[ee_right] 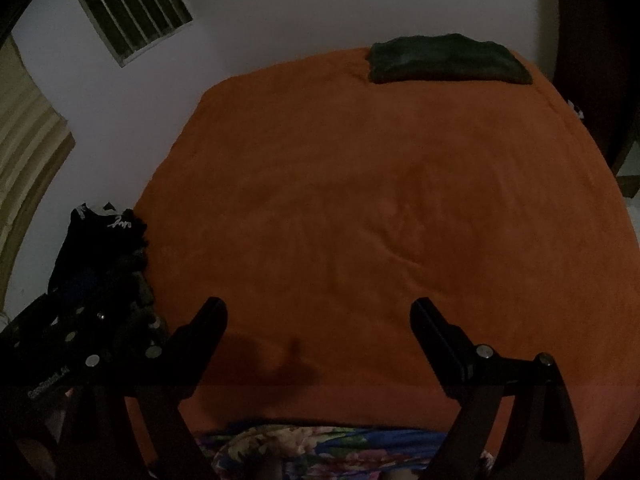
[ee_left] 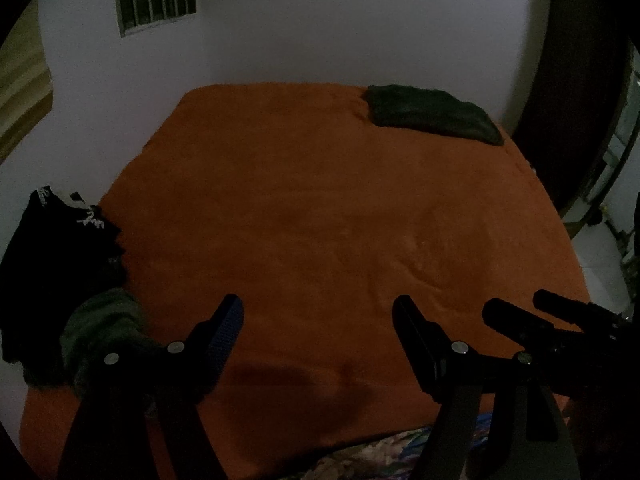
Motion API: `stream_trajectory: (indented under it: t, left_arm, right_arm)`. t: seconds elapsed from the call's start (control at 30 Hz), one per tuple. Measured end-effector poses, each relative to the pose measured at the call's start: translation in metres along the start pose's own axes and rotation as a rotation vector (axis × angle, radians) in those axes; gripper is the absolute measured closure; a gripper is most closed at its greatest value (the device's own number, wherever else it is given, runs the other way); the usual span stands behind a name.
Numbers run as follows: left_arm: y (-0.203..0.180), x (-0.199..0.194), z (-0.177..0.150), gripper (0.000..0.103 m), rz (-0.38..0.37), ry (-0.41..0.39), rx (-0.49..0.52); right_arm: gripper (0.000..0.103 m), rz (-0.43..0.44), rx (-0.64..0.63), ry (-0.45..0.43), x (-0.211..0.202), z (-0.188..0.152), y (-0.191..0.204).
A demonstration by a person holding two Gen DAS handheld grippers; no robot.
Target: Fold clothes
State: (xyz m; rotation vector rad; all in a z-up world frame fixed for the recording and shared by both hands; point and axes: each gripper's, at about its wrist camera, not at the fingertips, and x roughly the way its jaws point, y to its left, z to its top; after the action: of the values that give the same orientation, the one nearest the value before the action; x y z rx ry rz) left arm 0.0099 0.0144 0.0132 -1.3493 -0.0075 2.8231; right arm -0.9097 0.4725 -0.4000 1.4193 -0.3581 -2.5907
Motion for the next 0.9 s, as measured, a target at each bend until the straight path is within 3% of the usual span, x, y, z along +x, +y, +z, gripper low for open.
stream_trajectory:
  t: [0.9]
  left_arm:
    - [-0.001,0.0,0.005,0.025,-0.009,-0.008,0.022]
  right_arm:
    - [0.01,-0.023,-0.029,-0.046,-0.001,-0.018,0.001]
